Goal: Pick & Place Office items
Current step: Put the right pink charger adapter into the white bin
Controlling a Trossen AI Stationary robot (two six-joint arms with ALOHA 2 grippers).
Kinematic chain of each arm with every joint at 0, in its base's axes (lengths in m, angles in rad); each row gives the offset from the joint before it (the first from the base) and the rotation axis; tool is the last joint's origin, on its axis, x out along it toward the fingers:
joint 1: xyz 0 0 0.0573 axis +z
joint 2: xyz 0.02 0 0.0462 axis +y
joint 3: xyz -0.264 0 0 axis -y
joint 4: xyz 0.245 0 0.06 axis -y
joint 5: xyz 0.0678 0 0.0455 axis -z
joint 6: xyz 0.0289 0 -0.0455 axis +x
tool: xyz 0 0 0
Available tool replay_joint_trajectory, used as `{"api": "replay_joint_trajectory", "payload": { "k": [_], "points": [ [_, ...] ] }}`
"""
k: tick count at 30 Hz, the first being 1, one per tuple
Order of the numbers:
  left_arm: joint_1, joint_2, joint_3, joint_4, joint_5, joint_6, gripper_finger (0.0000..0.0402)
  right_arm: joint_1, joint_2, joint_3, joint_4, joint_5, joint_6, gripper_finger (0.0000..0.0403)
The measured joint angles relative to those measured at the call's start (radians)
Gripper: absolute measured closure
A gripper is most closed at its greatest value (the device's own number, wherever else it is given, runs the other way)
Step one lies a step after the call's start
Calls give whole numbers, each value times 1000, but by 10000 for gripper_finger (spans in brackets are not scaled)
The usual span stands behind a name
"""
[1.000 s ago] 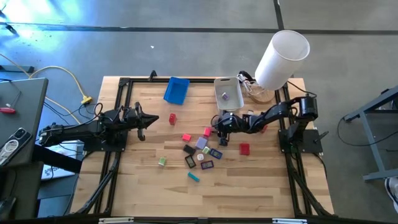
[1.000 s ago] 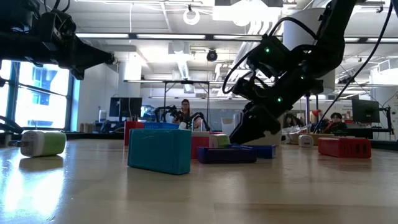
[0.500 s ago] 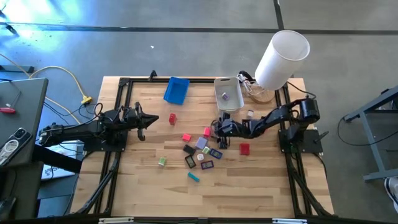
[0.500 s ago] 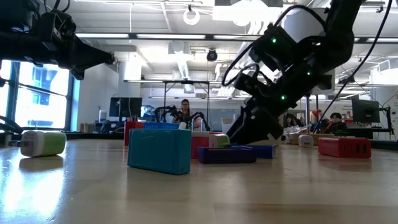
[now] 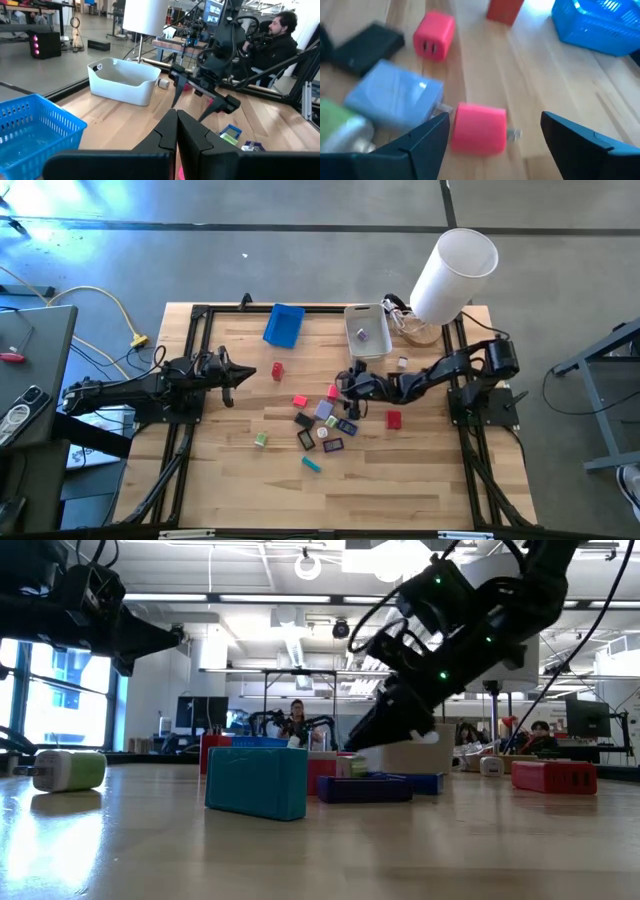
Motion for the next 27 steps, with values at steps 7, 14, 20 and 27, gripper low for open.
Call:
{"api": "replay_joint_trajectory", "payload": {
  "k": [7, 14, 20, 27],
  "points": [
    [0, 9, 0, -37, 0, -3, 400, -11, 2, 26, -14, -72, -1, 99],
    [0, 51, 0, -39, 0, -3, 400, -46, 4, 26, -74, -83, 53, 99],
    [0, 92, 0, -38, 0, -3, 400, -66, 4, 26, -76, -184, 68, 99],
    [0, 132, 0, -37, -1, -15, 400, -58, 5, 26, -75, -171, 45, 99]
  ]
}}
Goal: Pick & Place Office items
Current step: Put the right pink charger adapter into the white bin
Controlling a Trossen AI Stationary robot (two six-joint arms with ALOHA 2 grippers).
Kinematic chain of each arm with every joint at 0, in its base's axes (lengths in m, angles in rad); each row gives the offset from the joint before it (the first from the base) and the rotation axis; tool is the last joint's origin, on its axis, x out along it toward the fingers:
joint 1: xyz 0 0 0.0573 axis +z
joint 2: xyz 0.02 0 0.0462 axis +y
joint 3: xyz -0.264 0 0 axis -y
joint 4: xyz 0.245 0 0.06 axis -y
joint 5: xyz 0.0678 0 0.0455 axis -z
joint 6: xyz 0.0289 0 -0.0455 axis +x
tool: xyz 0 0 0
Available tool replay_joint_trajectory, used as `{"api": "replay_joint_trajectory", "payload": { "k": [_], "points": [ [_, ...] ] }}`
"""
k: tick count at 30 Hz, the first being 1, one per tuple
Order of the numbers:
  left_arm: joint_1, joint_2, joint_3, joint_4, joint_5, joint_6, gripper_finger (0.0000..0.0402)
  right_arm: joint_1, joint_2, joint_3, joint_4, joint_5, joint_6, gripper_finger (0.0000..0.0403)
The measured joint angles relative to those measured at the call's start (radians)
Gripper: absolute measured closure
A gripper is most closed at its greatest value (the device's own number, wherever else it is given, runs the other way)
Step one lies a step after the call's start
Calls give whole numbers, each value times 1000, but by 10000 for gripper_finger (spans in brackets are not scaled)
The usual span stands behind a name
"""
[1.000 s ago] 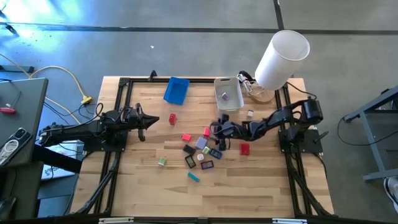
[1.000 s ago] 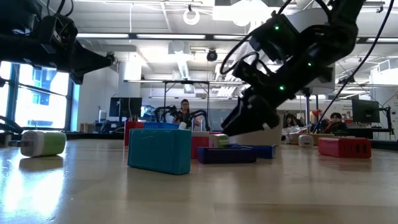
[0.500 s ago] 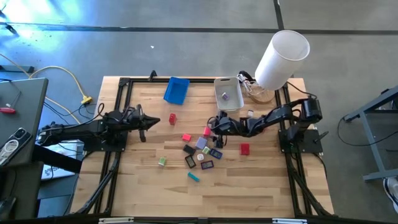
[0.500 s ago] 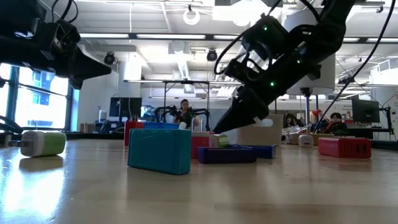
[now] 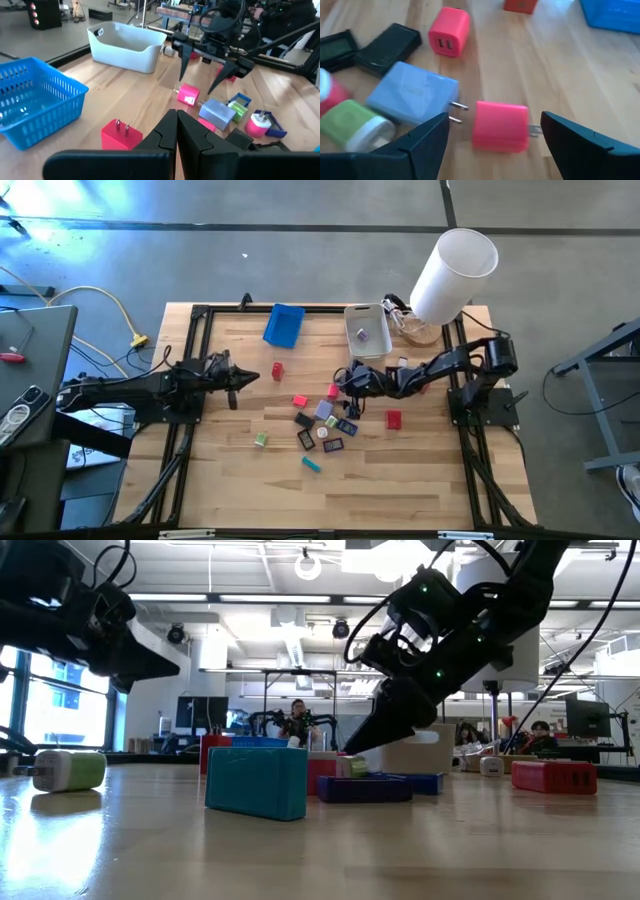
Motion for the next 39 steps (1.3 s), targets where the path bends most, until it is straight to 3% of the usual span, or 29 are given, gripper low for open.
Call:
{"api": "replay_joint_trajectory", "payload": {
  "k": [24, 30, 39],
  "points": [
    [0, 30, 0, 4, 0, -3, 400, -19, 82, 0, 56, -34, -29, 99],
    [0, 30, 0, 4, 0, -2, 400, -18, 82, 0, 73, -42, -105, 99],
    [0, 30, 0, 4, 0, 8, 400, -21, 82, 0, 71, -153, -213, 100]
  ]
}}
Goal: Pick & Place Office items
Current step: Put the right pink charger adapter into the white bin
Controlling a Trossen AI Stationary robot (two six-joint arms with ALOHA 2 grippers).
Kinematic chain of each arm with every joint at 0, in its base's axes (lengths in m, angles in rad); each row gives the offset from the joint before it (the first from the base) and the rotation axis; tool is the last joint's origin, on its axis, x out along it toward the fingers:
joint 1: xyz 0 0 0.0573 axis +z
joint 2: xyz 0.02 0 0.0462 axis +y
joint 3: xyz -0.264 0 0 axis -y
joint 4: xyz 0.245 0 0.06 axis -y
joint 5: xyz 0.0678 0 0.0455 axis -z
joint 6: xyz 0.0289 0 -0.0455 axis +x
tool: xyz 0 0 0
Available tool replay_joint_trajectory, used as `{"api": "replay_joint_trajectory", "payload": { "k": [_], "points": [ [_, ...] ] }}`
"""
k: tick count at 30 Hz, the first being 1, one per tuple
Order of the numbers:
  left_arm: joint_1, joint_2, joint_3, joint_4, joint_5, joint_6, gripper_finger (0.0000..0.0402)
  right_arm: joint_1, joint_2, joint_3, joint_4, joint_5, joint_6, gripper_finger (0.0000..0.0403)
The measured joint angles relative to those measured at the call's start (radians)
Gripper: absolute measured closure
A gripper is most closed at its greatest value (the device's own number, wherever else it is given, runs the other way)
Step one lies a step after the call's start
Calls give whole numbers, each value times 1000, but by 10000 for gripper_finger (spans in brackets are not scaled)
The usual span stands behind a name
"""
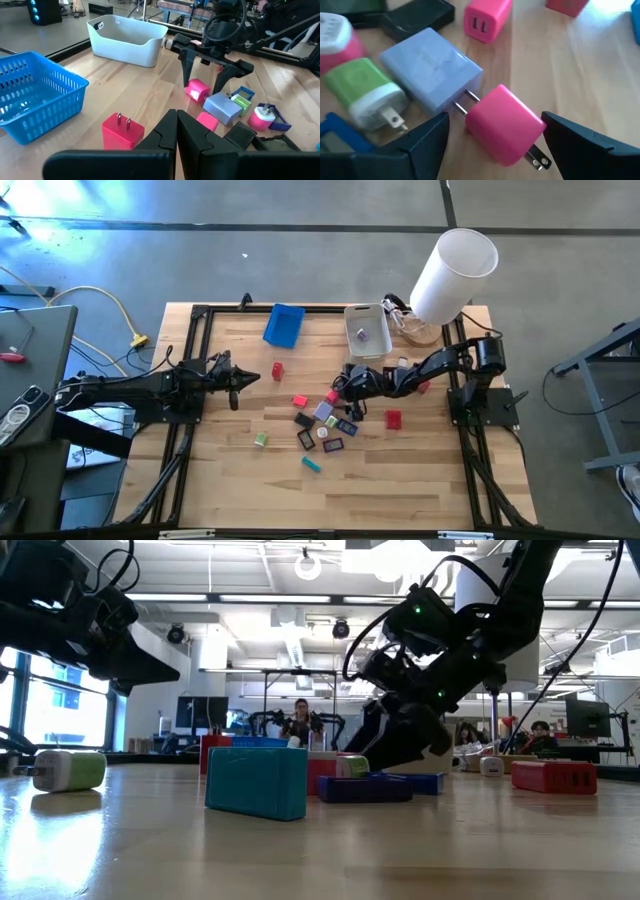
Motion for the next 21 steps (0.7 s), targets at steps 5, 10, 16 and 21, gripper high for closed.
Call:
{"api": "replay_joint_trajectory", "payload": {
  "k": [5, 10, 16, 21],
  "points": [
    [0, 0, 0, 0, -4, 0, 400, 0, 0, 0, -14, -12, 45, 115],
    [0, 0, 0, 15, -30, 2, 400, 0, 0, 0, -62, -15, 59, 141],
    [0, 0, 0, 34, -31, 11, 400, 0, -1, 0, -66, -16, 57, 171],
    [0, 0, 0, 34, -31, 11, 400, 1, -1, 0, -67, -19, 44, 198]
  ]
}}
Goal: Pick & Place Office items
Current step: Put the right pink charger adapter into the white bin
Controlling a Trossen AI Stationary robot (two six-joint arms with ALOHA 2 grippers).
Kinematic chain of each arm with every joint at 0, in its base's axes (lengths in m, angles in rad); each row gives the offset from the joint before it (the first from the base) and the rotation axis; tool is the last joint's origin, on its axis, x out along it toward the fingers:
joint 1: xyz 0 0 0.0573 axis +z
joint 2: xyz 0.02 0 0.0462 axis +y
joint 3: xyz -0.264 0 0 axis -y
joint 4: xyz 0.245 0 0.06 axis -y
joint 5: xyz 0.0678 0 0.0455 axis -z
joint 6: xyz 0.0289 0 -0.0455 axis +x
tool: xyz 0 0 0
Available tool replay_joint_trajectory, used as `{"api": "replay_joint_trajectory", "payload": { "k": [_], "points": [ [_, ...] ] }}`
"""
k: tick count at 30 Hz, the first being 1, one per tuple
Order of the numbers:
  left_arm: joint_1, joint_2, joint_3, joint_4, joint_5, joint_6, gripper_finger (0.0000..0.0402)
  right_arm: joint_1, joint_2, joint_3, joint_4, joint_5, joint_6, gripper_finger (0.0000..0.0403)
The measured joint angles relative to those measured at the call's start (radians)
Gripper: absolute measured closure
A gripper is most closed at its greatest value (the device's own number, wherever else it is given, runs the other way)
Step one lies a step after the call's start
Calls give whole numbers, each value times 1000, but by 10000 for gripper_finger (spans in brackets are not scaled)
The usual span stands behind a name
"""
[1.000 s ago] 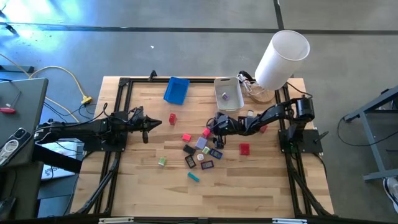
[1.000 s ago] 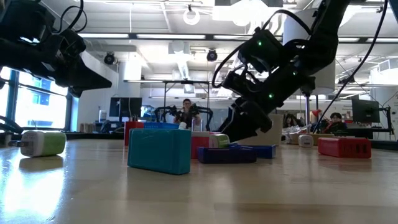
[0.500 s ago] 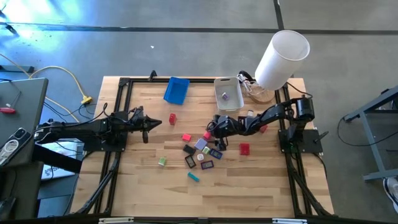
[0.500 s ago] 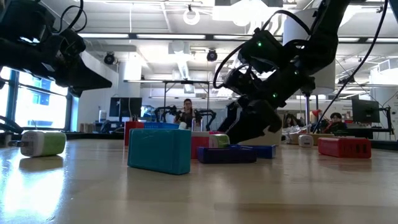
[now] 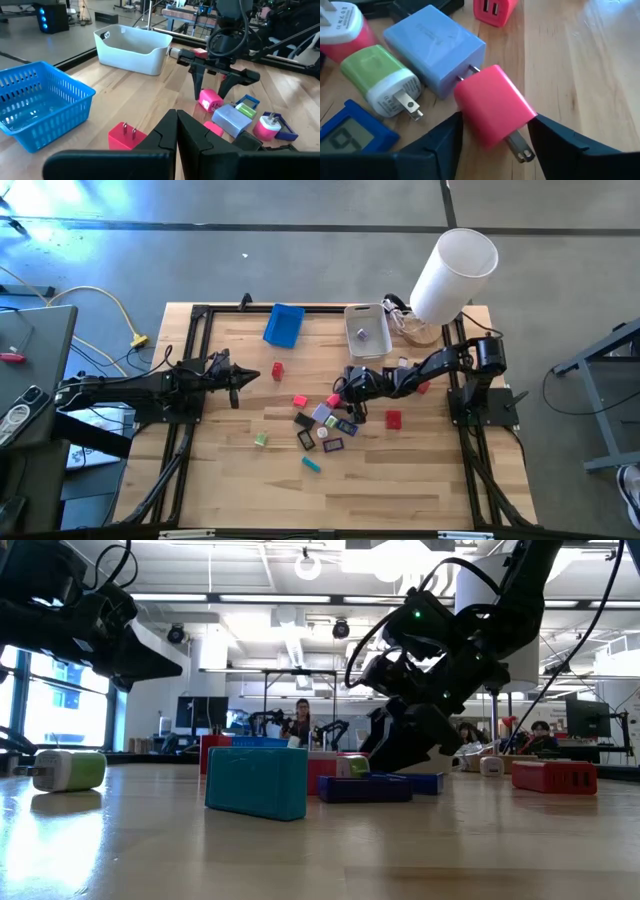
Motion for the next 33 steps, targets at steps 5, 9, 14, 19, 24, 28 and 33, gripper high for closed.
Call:
{"api": "replay_joint_trajectory", "payload": {
  "k": [5, 9, 14, 19, 24, 28, 33],
  "points": [
    [0, 0, 0, 0, 0, 0, 400, 3, 0, 0, 12, 33, -44, 242],
    [0, 0, 0, 0, 0, 0, 400, 8, 0, 0, 17, 42, -68, 265],
    [0, 0, 0, 0, 0, 0, 400, 9, 0, 0, 18, 43, -68, 262],
    [0, 0, 0, 2, 1, -5, 400, 26, -6, 0, 18, 85, -64, 269],
    [-17, 17, 0, 107, 64, -5, 400, 57, -45, 0, 1, 172, -68, 267],
    [-43, 72, 0, 250, 69, 50, 399, 76, -88, 0, -12, 220, -84, 269],
    [-73, 186, 0, 473, -32, 63, 390, 94, -127, 0, -32, 264, -90, 266]
  ]
}}
